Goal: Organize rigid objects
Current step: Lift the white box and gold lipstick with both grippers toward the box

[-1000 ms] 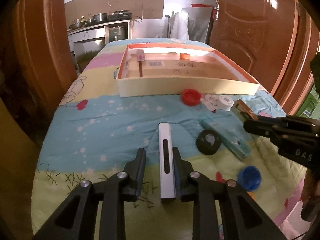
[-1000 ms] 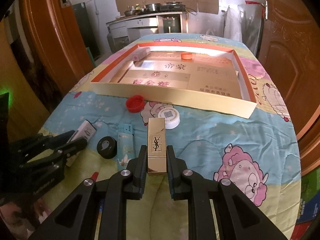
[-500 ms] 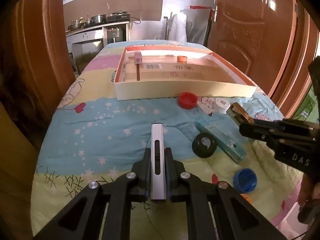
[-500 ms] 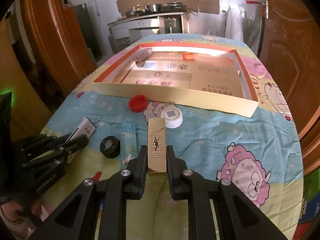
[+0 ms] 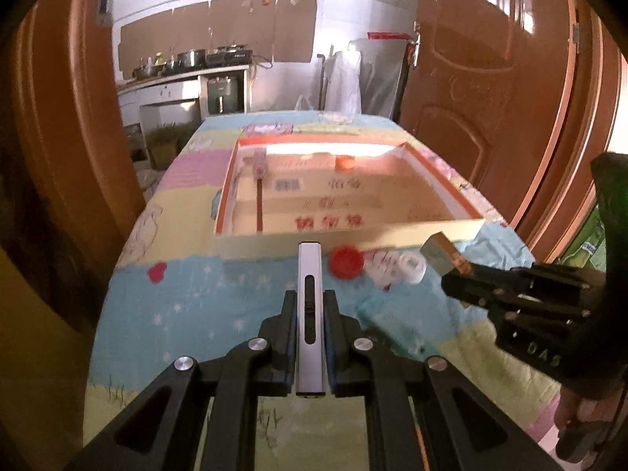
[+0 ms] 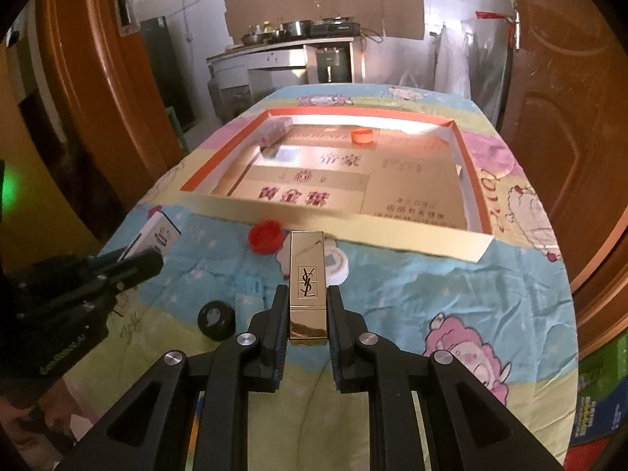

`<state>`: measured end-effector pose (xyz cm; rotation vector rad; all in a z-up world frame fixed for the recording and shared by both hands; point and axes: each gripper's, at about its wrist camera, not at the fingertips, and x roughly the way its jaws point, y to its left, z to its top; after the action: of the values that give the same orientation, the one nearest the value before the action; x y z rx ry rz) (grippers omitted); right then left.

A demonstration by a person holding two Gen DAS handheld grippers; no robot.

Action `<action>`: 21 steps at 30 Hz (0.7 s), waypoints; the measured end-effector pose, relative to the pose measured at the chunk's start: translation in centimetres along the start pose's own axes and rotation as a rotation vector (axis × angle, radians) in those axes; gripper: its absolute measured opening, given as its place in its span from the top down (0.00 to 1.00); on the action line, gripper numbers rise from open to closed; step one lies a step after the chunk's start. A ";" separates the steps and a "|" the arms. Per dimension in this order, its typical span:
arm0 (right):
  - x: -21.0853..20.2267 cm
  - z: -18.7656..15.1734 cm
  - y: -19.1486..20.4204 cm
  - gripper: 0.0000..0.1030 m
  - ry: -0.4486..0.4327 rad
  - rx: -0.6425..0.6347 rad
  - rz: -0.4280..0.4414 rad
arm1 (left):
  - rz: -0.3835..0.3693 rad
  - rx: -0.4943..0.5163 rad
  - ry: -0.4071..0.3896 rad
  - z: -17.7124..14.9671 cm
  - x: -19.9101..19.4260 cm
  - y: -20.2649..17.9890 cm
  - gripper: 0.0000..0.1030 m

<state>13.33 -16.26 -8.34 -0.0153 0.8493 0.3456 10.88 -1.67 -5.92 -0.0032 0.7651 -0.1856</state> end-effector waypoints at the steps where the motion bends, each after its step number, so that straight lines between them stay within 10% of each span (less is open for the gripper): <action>1: -0.1 0.2 0.0 0.82 -0.004 0.000 -0.004 | -0.003 0.000 -0.003 0.3 0.1 -0.1 0.88; 21: 0.9 6.4 -2.9 0.82 -0.050 0.017 -0.064 | 0.020 -0.027 -0.032 8.1 4.1 -0.8 0.88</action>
<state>19.41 -17.82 -5.14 -0.0182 0.8007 0.2783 19.21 -3.71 -2.81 -0.0243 0.7351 -0.1562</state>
